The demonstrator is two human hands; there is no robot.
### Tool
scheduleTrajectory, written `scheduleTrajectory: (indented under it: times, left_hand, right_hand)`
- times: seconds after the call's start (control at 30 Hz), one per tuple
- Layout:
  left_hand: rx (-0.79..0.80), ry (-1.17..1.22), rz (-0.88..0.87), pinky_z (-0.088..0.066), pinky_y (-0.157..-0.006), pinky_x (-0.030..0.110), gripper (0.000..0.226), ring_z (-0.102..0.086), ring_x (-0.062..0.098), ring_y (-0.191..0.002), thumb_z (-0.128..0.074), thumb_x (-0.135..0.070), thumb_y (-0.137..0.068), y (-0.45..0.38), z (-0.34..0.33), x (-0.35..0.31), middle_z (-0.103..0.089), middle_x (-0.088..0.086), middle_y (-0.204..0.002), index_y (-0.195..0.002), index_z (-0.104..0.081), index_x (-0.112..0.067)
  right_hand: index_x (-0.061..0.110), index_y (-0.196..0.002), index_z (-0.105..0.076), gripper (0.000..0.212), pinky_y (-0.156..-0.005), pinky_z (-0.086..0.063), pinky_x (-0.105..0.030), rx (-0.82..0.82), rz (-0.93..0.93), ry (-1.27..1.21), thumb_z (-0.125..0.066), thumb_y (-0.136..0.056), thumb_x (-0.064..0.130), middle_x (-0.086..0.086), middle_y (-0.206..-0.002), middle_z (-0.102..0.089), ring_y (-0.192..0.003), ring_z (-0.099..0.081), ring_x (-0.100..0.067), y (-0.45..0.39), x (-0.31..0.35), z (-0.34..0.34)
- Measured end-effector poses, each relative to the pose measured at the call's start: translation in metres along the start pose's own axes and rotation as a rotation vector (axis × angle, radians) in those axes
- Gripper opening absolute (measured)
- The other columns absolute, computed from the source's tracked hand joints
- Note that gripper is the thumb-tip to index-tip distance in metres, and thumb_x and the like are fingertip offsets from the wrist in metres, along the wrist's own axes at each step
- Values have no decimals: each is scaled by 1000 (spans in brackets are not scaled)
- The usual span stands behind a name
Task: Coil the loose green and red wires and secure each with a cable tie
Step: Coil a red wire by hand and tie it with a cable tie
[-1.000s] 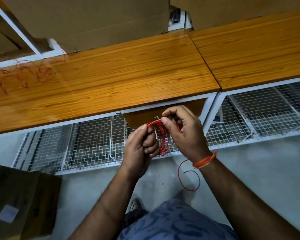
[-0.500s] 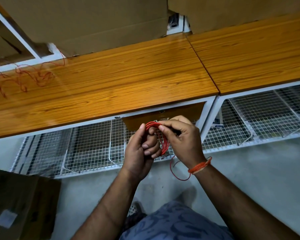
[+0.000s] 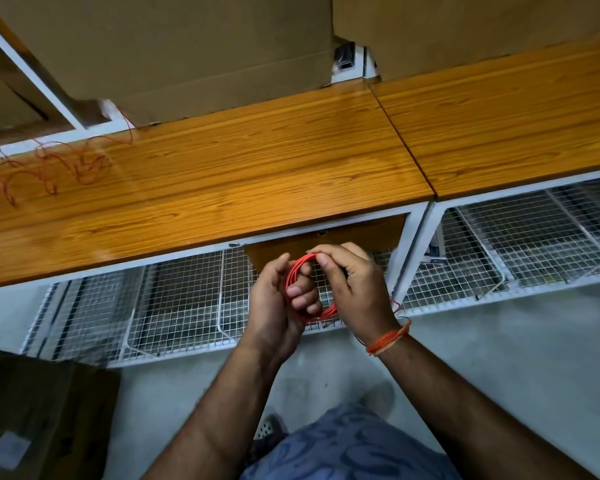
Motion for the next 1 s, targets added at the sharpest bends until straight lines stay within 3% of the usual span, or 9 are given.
scheduleTrajectory:
  times: [0.1, 0.27, 0.53, 0.67, 0.77, 0.9, 1.0]
  left_hand:
    - [15, 87, 14, -26, -42, 21, 52, -26, 5, -37, -31, -40, -108, -2, -2, 1, -28, -8, -48, -80, -60, -7]
    - [9, 124, -22, -21, -42, 20, 41, -25, 3, -36, -34, -31, -108, -2, -11, 6, -28, -10, -47, -85, -59, -7]
    - [-27, 12, -173, -17, -38, 20, 50, -21, 4, -36, -31, -43, -109, -5, -13, 16, -25, -9, -48, -82, -56, -8]
    - [-8, -42, -234, -17, -40, 21, 40, -21, 4, -39, -34, -36, -107, -5, -15, 21, -25, -8, -52, -85, -54, -9]
    - [-51, -136, -277, -18, -39, 18, 38, -19, 6, -40, -31, -31, -111, -8, -15, 20, -24, -7, -53, -81, -48, -14]
    - [-99, -70, -251, -11, -39, 17, 39, -16, 3, -37, -31, -33, -112, -14, -7, 8, -23, -10, -50, -78, -44, -18]
    - [-171, 65, -222, -13, -33, 17, 38, -18, 1, -35, -32, -33, -111, -21, 4, -3, -25, -11, -47, -77, -43, -20]
  right_hand:
    - [11, -110, -76, 24, -81, -55, -36, -31, 1, -9, -53, -104, 19, -1, -100, -68, -96, -66, -11, -2, 1, -2]
    - [9, -105, -76, 20, -84, -54, -29, -91, -71, -81, -57, -102, 14, 0, -98, -70, -96, -66, -8, -5, 0, -2]
    - [8, -106, -76, 20, -83, -54, -23, -131, -110, -84, -58, -102, 16, 1, -100, -72, -97, -67, -6, 1, -5, -4]
    - [10, -107, -76, 19, -84, -55, -24, -118, -145, -102, -58, -103, 16, 1, -101, -72, -98, -67, -7, 0, -7, -1]
    - [12, -107, -75, 23, -81, -55, -29, -6, -183, -156, -57, -103, 27, 4, -98, -72, -95, -68, -10, -3, -7, 5]
    - [16, -109, -70, 23, -54, -47, -29, 248, -249, -143, -54, -106, 33, 2, -71, -62, -61, -60, -10, -2, -12, 18]
    - [18, -110, -69, 22, -55, -48, -28, 374, -170, -34, -55, -105, 34, -1, -72, -65, -61, -60, -8, 1, -20, 30]
Point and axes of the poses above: each hand's wrist, its own y-axis away from the middle knuckle, its own z-axis out of the back of the hand, x = y × z, the point moved 2 cm from there along -y, towards the middle knuckle
